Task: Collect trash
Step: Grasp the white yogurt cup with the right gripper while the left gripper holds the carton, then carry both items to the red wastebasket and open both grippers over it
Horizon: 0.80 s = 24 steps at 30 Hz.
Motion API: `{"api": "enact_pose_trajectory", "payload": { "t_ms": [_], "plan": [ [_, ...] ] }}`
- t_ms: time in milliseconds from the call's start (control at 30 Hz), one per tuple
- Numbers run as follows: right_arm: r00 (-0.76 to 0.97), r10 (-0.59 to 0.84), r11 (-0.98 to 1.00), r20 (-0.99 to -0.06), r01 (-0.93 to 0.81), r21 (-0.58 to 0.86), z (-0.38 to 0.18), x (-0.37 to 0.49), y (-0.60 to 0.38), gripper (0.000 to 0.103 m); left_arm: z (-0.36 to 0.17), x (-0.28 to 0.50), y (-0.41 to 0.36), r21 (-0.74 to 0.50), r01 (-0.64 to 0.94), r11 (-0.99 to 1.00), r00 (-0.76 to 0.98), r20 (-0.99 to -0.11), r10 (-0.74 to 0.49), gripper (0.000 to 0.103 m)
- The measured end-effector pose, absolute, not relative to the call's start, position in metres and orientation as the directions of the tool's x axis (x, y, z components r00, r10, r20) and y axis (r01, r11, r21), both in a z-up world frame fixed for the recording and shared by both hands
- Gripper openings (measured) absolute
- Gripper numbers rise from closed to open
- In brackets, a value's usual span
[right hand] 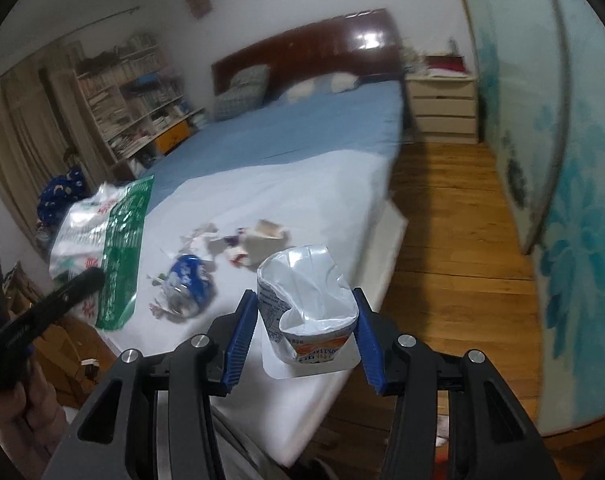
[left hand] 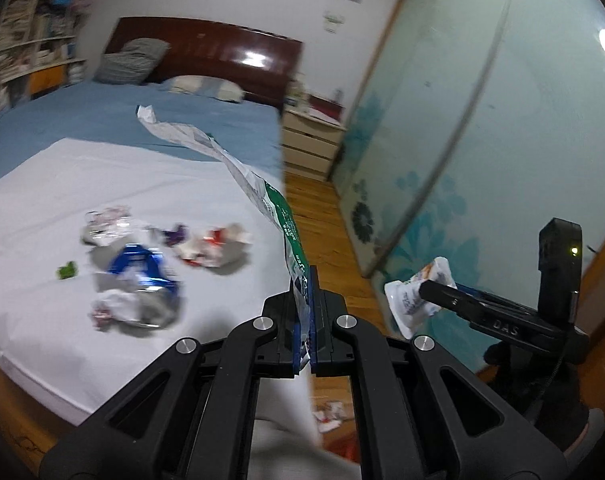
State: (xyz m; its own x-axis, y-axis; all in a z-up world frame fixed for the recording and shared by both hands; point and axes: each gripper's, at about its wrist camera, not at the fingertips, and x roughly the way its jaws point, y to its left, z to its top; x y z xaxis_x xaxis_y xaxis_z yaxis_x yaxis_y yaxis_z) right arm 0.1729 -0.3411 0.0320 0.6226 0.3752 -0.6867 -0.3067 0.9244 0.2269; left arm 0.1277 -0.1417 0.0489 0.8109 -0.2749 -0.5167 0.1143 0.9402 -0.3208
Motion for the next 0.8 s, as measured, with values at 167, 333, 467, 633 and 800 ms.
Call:
{"api": "enact_pose_trajectory", "payload": {
  "t_ms": [167,333,467,633,800],
  "plan": [
    [0.648,0.277,0.961,-0.710,-0.192,0.201,0.043,0.141,-0.428,0.048,0.056,0.134,-0.212,-0.294,0.224,0.929,0.762,-0.541,-0.356,0.003],
    [0.639,0.168,0.984,-0.750,-0.059,0.170,0.031,0.116,-0.509,0.048,0.043,0.147,-0.292,-0.287,0.324,0.902,0.652,-0.623,-0.432,0.003],
    [0.581,0.072,0.987,-0.811,0.075,0.142,-0.009,0.095,-0.575,0.048,-0.009,0.156,-0.365,-0.413,0.387,0.825,0.406,-0.727,-0.554,0.003],
    [0.402,-0.013,0.974,-0.916,0.213,0.080,-0.095,0.069,-0.633,0.048,-0.129,0.158,-0.449,-0.456,0.401,0.795,-0.040,-0.875,-0.482,0.003],
    [0.301,-0.004,0.961,-0.954,0.264,0.079,-0.150,0.041,-0.648,0.048,-0.205,0.154,-0.472,-0.366,0.430,0.826,-0.265,-0.925,-0.272,0.003]
  ]
}}
